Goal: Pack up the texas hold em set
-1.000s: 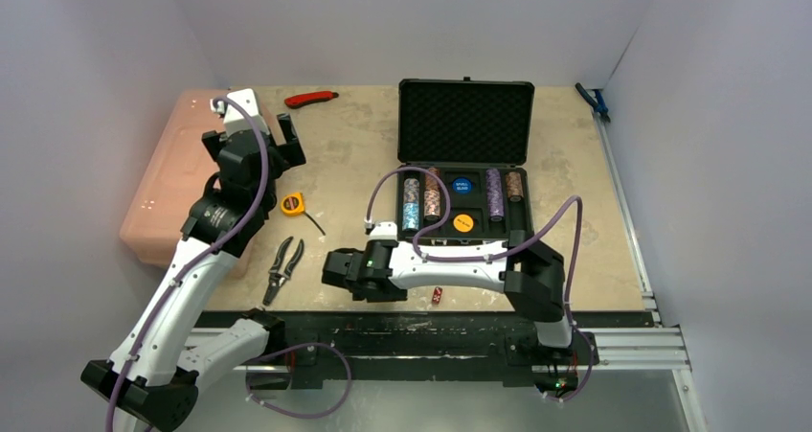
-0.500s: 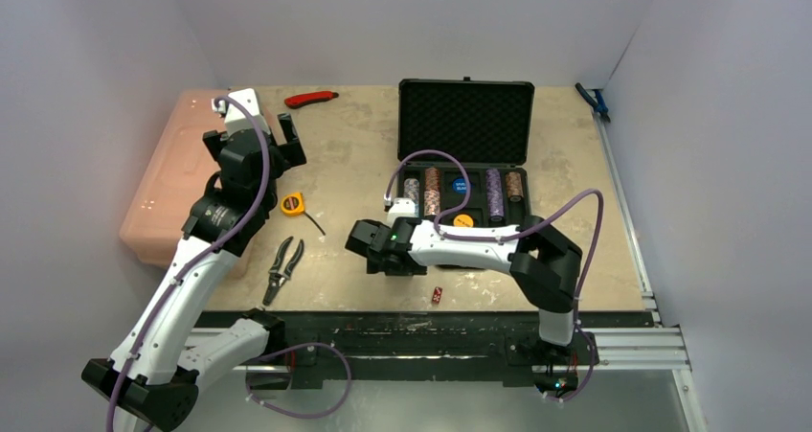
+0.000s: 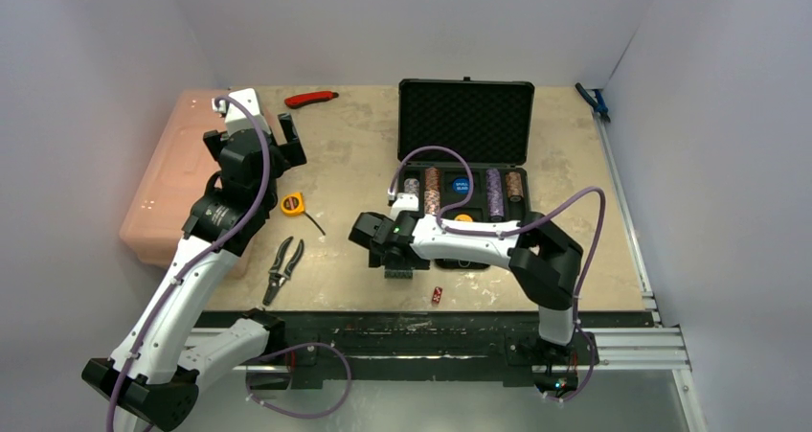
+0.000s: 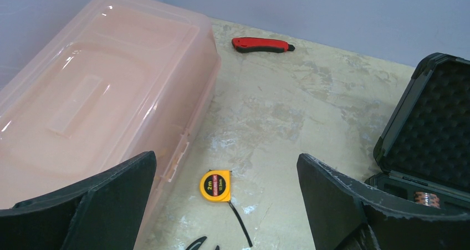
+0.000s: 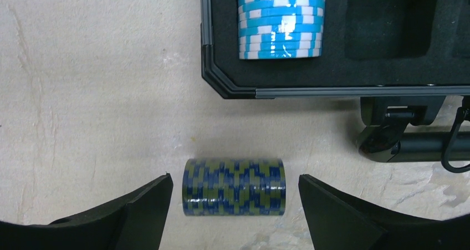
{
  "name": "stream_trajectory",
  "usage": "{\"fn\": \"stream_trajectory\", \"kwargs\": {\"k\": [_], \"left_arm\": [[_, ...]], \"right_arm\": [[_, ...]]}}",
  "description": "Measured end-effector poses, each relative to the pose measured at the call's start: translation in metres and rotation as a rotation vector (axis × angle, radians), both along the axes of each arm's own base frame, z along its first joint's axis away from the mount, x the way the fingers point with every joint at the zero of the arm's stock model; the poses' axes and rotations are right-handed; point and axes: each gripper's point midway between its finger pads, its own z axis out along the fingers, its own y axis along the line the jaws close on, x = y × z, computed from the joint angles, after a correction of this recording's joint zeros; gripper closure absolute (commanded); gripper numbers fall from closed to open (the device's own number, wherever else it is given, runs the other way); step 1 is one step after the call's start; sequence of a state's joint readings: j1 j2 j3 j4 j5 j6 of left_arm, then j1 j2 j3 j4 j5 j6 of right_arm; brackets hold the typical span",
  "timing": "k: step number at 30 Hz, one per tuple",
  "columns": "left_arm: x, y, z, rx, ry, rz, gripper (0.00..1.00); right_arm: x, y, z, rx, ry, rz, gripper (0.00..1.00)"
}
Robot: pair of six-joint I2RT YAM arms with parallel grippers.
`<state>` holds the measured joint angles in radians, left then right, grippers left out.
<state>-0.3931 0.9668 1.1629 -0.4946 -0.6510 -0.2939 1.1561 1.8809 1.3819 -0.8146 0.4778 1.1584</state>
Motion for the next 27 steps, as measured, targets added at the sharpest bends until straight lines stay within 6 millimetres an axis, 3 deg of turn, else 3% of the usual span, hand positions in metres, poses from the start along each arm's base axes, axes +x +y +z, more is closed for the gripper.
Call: {"fn": "stream_trajectory", "kwargs": {"k": [9,17,22,27], "left_arm": [[0.0,0.0,0.0,0.0,0.0,0.0,0.01],[0.0,0.0,0.0,0.002,0.001,-0.001,0.01],[0.0,0.0,0.0,0.007,0.002,-0.002,0.01],[0.0,0.0,0.0,0.01,0.003,-0.002,0.01]], "right_arm": [[-0.007,-0.001,-0.027,-0.037,0.078,0.001,0.18],[-0.037,0.006,-0.037,-0.022,0.137,0.029,0.51],[-0.063,0.012,-0.038,-0.026,0.162,0.063,0.54],[-0.074,0.013,-0.037,-0.035,0.168,0.076,0.58]]}}
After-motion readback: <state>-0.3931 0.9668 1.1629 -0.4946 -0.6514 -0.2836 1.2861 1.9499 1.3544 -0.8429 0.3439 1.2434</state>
